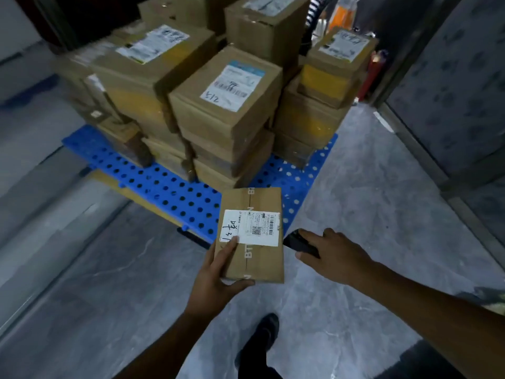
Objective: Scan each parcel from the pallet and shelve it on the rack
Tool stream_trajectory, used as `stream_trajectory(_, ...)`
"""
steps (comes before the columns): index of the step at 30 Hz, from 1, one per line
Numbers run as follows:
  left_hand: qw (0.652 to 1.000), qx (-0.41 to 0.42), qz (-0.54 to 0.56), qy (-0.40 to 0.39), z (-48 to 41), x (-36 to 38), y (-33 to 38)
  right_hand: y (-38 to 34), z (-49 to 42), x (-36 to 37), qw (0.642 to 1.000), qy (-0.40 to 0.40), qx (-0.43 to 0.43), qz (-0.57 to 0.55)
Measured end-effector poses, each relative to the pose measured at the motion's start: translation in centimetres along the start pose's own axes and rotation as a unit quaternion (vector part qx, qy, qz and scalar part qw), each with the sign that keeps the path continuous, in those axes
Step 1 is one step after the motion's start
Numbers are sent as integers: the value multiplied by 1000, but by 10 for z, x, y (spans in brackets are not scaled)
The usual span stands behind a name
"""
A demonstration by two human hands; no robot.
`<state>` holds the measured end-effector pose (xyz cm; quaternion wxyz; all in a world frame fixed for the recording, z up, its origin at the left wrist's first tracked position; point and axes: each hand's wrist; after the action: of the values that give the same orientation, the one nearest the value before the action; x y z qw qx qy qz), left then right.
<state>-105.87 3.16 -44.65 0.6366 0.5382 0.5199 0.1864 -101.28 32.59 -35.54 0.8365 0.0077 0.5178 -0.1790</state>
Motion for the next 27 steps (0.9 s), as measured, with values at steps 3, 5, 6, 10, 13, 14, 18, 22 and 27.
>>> stream_trajectory(3,999,-15,9,41,51,-47,-12,-56,19,18,999,-2,-34,-26)
stream_trajectory(5,997,-21,-2,71,84,-87,-21,-103,25,29,998,-8,-63,-23)
stream_trajectory(6,996,-21,-12,90,100,-110,-24,-129,28,33,997,-9,-80,-17)
stream_trajectory(10,980,-27,-52,188,167,-209,-25,-252,45,40,986,5,-166,-11)
stream_trajectory(13,959,-32,-95,264,220,-291,-25,-353,59,40,970,38,-241,5)
stream_trajectory(14,952,-32,-107,285,236,-322,-24,-388,64,38,963,44,-265,4)
stream_trajectory(18,919,-31,-154,361,301,-440,-4,-523,92,27,928,77,-364,-31)
stream_trajectory(22,874,-38,-186,447,356,-548,15,-660,121,10,889,97,-448,15)
stream_trajectory(27,807,-80,-243,533,420,-676,20,-829,147,-12,822,143,-550,20)
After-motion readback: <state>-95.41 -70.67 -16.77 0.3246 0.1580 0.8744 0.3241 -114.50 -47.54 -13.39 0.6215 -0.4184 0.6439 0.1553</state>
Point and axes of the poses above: each hand's wrist, its own z-axis away from the middle knuckle, its own x-axis out of the palm, y = z × x, and after that the axes turned 3 degrees about x, right-handed
